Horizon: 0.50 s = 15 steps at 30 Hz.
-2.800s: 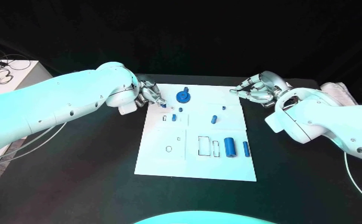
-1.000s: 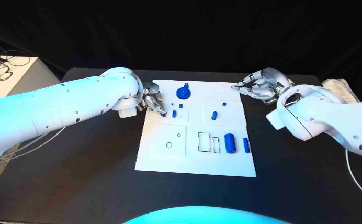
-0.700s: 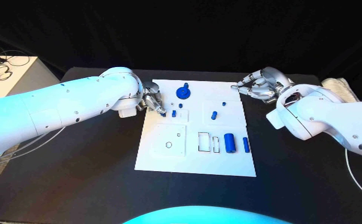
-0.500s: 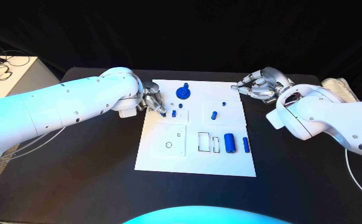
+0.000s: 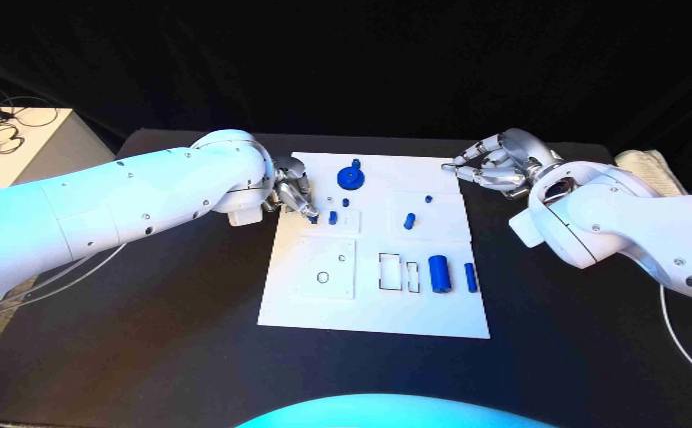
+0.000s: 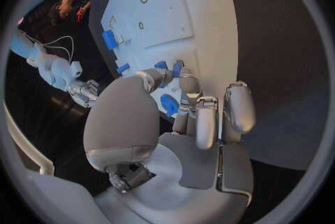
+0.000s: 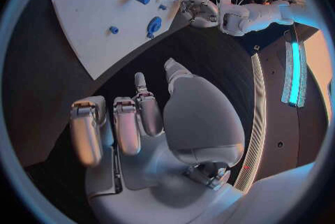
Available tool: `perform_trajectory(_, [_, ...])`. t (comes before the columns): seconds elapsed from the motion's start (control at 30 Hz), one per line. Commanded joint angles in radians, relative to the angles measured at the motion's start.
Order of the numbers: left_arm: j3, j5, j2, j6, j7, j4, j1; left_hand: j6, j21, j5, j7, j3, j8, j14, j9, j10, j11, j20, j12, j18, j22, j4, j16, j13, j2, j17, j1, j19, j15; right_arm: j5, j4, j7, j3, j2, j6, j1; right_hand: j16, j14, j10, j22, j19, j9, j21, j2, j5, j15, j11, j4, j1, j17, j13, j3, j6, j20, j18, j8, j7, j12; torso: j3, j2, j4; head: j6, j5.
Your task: Assemble the parts on the task board
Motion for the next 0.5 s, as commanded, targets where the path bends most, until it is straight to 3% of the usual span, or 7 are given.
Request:
perform_trajectory(0.03, [0.000,0.006,0.001,-0.006,0.004,0.002,-0.001,0.005,0.005,0.002,0.000,0.248,-0.002,0.106,0.002,0.005,-0.002,0.002,0.004,-0.012,0.001,-0.252,0.003,0.001,0.009,0.263,0.001,0.005,-0.009,-0.005,0.001,0.010,0.000,0.000,0.005,-0.001,-0.005,0.095,-0.003,0.258,0.101,-0.001,-0.005,0.006,-0.001,0.005,-0.002,-0.001,0.003,0.222,0.112,-0.005,-0.006,0.002,-0.012,0.003,0.000,0.000,-0.0002,0.000,-0.0001,-0.001,0.000])
perform_trajectory(0.5, [0.000,-0.009,0.003,-0.002,0.001,0.001,-0.015,0.005,0.005,0.003,0.000,0.249,-0.003,0.106,0.001,0.005,-0.002,0.001,0.004,-0.012,0.002,-0.253,0.003,0.000,0.009,0.263,0.001,0.005,-0.009,-0.005,0.001,0.010,0.000,0.000,0.006,-0.001,-0.005,0.095,-0.003,0.258,0.101,-0.001,-0.005,0.006,-0.001,0.005,-0.002,-0.001,0.003,0.222,0.112,-0.005,-0.006,0.002,-0.012,0.003,0.000,0.000,-0.0001,0.001,-0.0004,-0.001,-0.001])
